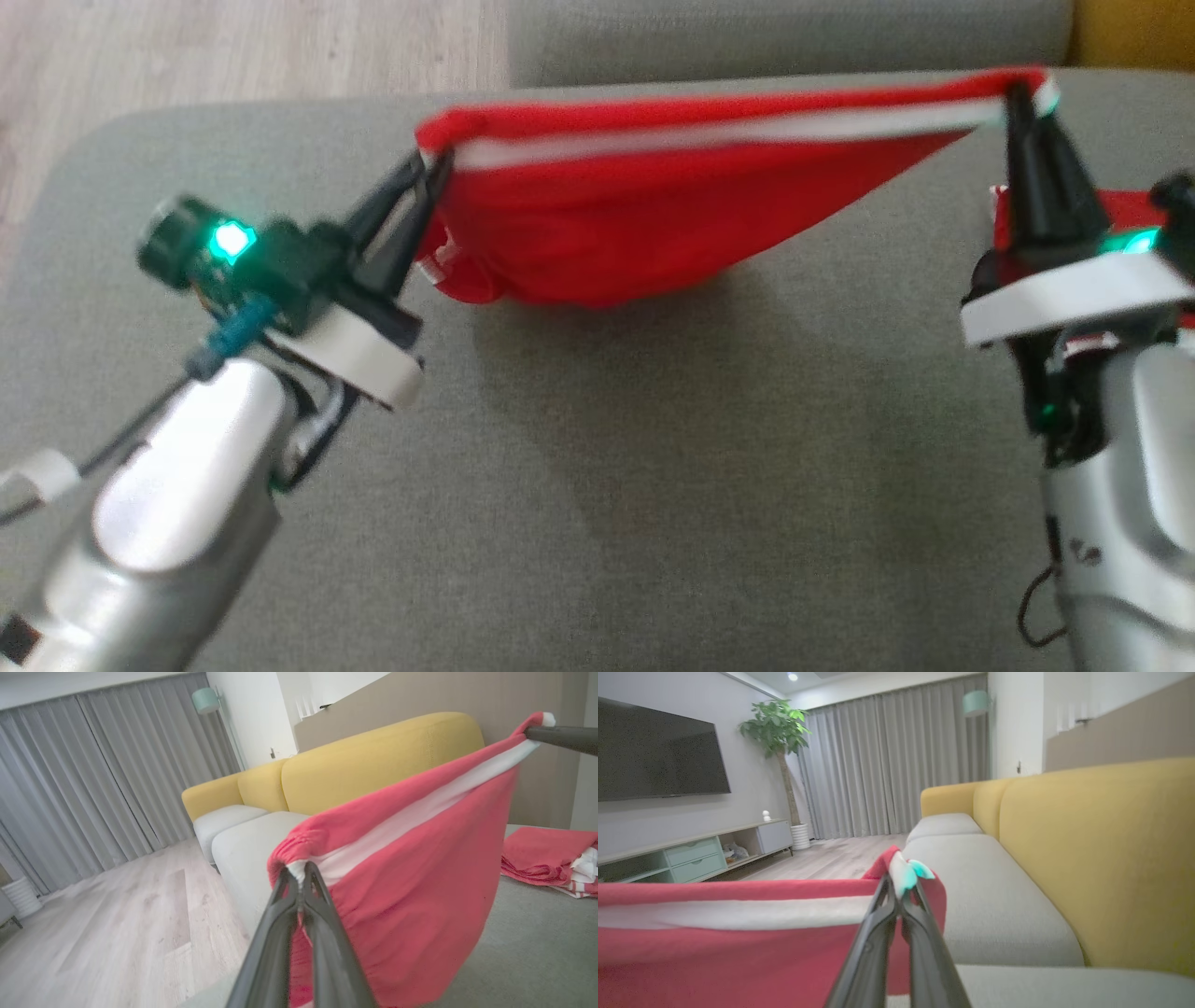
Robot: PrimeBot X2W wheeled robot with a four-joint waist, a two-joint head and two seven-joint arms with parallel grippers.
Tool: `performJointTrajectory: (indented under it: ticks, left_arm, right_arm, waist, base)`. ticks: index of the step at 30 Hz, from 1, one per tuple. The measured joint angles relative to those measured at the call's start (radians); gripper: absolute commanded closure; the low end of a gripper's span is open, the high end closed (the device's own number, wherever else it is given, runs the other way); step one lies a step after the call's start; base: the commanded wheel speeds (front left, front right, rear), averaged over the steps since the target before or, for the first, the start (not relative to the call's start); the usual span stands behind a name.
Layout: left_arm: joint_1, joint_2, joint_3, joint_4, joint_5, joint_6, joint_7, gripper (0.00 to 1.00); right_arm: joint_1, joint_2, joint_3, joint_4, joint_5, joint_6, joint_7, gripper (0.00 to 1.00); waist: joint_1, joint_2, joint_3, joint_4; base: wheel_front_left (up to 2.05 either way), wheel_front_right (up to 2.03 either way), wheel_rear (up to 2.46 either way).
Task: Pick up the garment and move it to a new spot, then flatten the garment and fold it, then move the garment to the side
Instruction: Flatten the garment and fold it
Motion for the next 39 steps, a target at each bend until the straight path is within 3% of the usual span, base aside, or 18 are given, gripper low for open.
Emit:
performJointTrajectory:
  ticks: [6,13,19,23,26,30,34,39]
  left_arm:
    - [-0.081,0.031,0.010,-0.085,0.000,-0.015,0.063,1.00]
    - [-0.086,0.056,0.023,-0.214,-0.017,0.000,0.134,1.00]
    - [-0.058,0.091,0.043,-0.327,-0.038,0.030,0.190,1.00]
    - [-0.015,0.107,0.038,-0.339,-0.064,0.030,0.225,1.00]
    - [-0.009,0.109,0.041,-0.323,-0.075,0.029,0.226,1.00]
    - [-0.069,0.108,0.043,-0.241,-0.089,-0.018,0.221,1.00]
    - [-0.239,0.097,0.040,-0.099,-0.096,-0.063,0.203,1.00]
    - [-0.527,0.061,0.036,0.128,-0.068,-0.085,0.121,1.00]
  right_arm:
    - [-0.029,-0.027,-0.012,-0.101,-0.016,0.000,0.042,1.00]
    - [0.019,-0.036,-0.074,-0.281,-0.069,0.000,0.124,1.00]
    - [0.097,-0.022,-0.117,-0.428,-0.105,0.000,0.208,1.00]
    - [0.113,-0.013,-0.121,-0.442,-0.116,0.000,0.241,1.00]
    - [0.108,-0.017,-0.112,-0.418,-0.116,0.000,0.253,1.00]
    - [0.006,-0.034,-0.086,-0.319,-0.093,0.000,0.263,1.00]
    - [-0.230,-0.095,-0.024,-0.158,-0.082,0.000,0.256,1.00]
    - [-0.590,-0.130,0.061,0.105,-0.080,0.000,0.169,1.00]
  waist:
    - [0.0000,0.0000,-0.055,-0.009]
    - [-0.0002,0.0000,-0.130,-0.026]
    - [-0.0001,0.0000,-0.138,-0.040]
    - [-0.0001,0.0000,-0.122,-0.047]
    - [0.0000,0.0000,-0.092,-0.049]
    - [0.0002,0.0000,-0.025,-0.052]
    - [0.0003,0.0000,0.067,-0.054]
    - [0.0006,0.0000,0.193,-0.058]
  base:
    - [0.00,0.00,0.00]
    - [0.00,0.00,0.00]
    - [0.00,0.00,0.00]
    - [0.00,0.00,0.00]
    - [0.00,0.00,0.00]
    - [0.00,0.00,0.00]
    - [0.00,0.00,0.00]
    - [0.00,0.00,0.00]
